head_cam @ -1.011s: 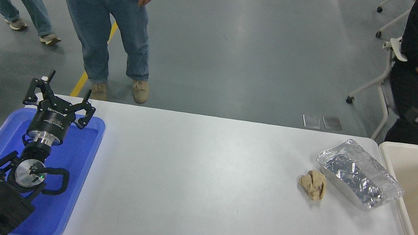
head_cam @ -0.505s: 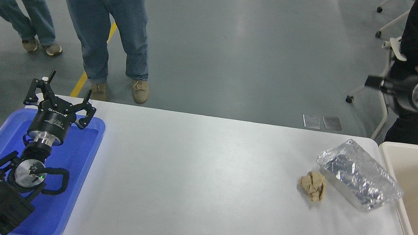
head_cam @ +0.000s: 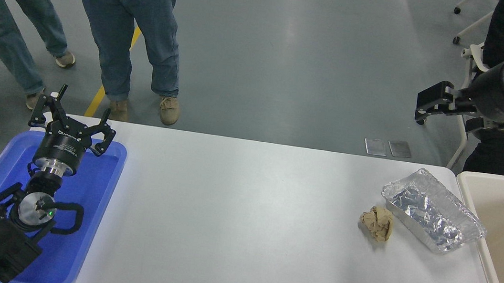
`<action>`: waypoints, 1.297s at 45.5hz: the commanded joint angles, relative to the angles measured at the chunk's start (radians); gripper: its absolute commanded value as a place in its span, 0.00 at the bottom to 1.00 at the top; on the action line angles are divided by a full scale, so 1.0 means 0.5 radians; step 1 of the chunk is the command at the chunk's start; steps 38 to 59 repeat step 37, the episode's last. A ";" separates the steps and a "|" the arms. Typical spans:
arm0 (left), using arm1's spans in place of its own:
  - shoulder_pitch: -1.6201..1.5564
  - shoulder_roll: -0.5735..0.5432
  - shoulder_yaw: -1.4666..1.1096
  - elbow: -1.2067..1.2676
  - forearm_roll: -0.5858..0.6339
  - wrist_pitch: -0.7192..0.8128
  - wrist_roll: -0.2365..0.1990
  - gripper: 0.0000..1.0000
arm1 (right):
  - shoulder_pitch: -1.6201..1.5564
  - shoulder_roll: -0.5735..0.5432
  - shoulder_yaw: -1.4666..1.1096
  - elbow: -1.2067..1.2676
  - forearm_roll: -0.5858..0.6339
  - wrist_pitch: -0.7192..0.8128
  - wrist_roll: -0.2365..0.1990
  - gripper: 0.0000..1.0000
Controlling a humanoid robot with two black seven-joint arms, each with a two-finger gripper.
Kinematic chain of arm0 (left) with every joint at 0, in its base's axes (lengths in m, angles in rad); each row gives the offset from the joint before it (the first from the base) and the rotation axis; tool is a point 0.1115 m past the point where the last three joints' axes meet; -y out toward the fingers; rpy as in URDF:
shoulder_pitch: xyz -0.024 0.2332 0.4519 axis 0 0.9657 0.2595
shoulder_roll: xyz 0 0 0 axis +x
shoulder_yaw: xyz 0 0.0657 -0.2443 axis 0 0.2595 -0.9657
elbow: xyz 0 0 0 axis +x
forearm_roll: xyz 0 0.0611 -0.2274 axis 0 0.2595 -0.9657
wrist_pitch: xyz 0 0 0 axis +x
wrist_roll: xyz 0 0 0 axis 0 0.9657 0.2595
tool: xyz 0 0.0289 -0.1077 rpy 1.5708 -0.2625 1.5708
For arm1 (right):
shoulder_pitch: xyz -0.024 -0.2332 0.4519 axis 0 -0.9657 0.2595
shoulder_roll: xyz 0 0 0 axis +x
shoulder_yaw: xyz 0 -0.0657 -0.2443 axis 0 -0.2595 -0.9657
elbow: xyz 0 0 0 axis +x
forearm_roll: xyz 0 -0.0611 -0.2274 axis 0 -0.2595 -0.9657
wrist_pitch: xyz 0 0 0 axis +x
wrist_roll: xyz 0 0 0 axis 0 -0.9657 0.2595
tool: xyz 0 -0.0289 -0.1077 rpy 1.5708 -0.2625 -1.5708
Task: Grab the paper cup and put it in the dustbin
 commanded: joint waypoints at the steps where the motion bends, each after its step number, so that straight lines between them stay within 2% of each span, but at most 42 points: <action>1: 0.000 0.000 0.002 0.000 0.002 0.001 -0.003 1.00 | 0.177 -0.004 -0.012 0.162 -0.004 0.134 -0.002 1.00; 59: 0.000 0.000 -0.001 0.000 -0.001 -0.002 0.000 1.00 | 0.177 -0.047 -0.058 0.217 -0.010 0.134 -0.002 1.00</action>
